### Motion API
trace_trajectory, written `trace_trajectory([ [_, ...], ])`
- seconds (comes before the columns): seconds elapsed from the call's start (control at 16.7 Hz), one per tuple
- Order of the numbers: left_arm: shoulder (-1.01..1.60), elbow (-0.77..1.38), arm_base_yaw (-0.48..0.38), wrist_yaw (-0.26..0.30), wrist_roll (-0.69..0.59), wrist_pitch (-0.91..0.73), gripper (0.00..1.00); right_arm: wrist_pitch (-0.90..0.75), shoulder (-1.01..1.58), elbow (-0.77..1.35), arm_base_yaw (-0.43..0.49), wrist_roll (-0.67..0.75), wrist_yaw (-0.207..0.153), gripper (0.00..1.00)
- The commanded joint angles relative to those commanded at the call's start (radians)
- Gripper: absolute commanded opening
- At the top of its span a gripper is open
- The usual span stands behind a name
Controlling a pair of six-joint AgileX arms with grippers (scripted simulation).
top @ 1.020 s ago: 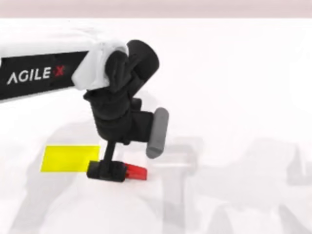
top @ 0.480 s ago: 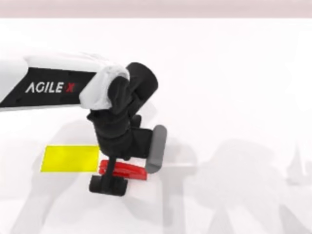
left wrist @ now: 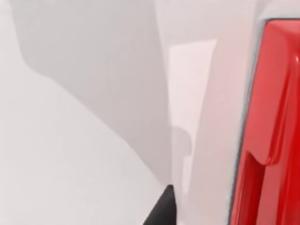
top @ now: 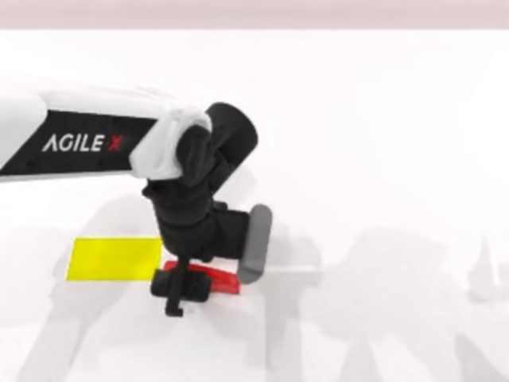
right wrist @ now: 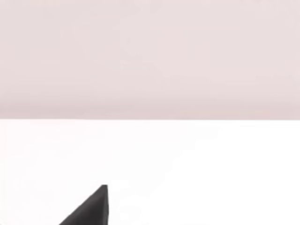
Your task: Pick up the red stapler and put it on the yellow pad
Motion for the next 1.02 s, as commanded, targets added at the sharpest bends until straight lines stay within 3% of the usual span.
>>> trace_trajectory([
  [0.3, 0.0, 0.0, 0.0, 0.0, 0.0, 0.0, 0.02, 0.0, 0.0, 0.0, 0.0, 0.0, 0.0, 1.0],
  [1.02, -0.012, 0.031, 0.0, 0.0, 0.003, -0.04, 0.0, 0.0, 0.0, 0.0, 0.0, 0.0, 0.0, 1.0],
])
